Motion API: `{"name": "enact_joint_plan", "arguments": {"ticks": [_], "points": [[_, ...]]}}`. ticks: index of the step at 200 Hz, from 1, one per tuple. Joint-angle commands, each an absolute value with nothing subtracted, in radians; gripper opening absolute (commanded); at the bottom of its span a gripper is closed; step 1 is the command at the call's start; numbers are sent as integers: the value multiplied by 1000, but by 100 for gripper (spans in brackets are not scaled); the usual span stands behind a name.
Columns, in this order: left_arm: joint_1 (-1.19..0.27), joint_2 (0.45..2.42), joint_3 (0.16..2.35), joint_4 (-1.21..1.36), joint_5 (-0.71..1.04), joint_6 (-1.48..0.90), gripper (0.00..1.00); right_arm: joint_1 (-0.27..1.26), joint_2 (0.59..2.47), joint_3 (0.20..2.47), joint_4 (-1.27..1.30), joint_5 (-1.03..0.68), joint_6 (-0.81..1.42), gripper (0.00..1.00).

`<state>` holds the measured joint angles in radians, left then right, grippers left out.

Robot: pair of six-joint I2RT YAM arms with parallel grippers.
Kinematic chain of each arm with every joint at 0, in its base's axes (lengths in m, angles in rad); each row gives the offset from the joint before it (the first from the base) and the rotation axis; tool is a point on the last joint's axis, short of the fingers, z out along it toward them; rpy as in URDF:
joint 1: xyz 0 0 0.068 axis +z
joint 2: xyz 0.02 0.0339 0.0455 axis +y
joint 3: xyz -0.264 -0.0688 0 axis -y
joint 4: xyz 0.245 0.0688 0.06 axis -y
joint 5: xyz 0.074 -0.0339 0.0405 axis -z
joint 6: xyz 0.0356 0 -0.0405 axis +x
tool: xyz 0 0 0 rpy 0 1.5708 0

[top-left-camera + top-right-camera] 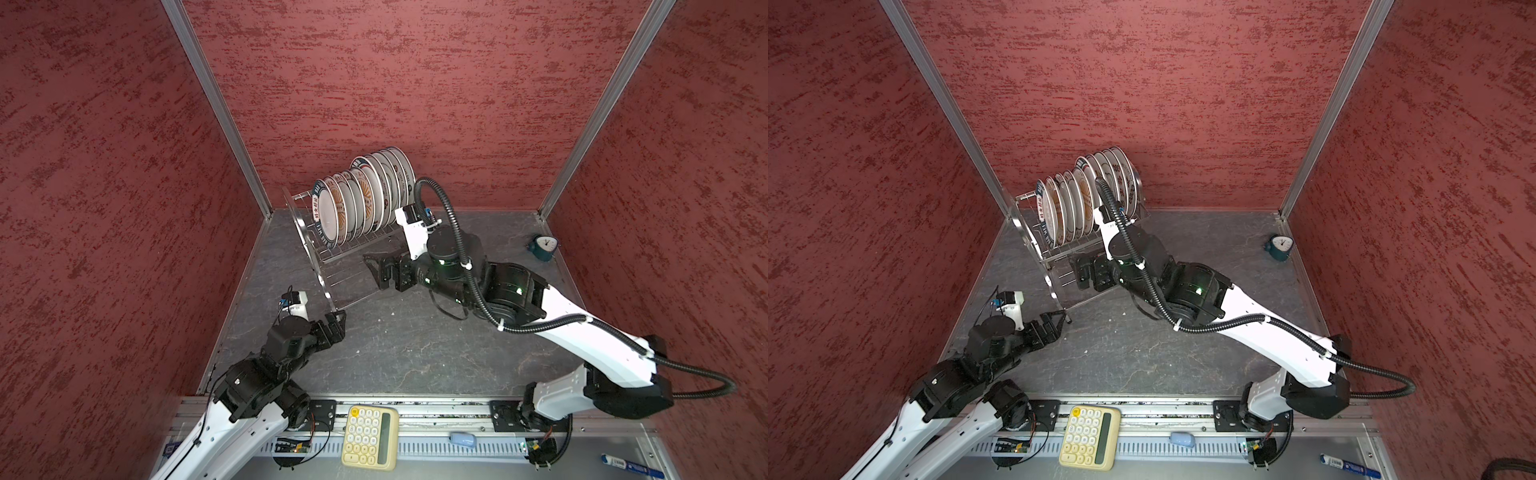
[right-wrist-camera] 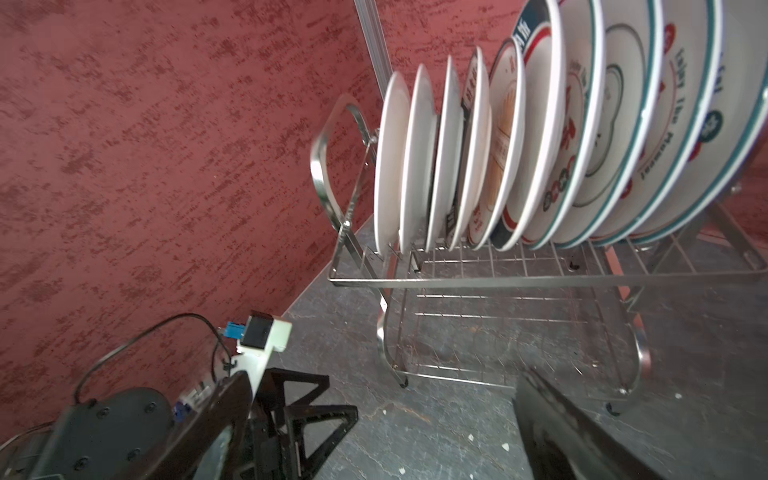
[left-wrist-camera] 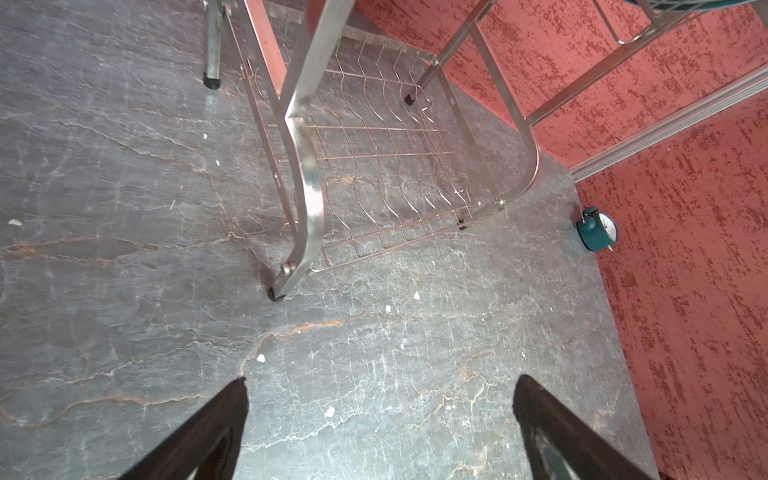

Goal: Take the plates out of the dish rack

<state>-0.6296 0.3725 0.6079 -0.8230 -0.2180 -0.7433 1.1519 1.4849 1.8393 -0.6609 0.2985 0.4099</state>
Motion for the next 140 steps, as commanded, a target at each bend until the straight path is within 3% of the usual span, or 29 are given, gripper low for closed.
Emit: {"name": "enact_joint_plan", "arguments": {"ticks": [1, 49, 114, 140], "points": [[-633, 364, 624, -828, -204, -730, 100, 1183, 1544, 1908, -647, 326, 402, 99], [-634, 392, 644, -850, -219, -736, 99, 1213, 1693, 2070, -594, 333, 413, 99], [-630, 431, 659, -826, -199, -711, 99, 1212, 1999, 2527, -794, 386, 397, 98], [-629, 430, 666, -817, -183, -711, 99, 1201, 2053, 2600, -806, 416, 392, 95]]}}
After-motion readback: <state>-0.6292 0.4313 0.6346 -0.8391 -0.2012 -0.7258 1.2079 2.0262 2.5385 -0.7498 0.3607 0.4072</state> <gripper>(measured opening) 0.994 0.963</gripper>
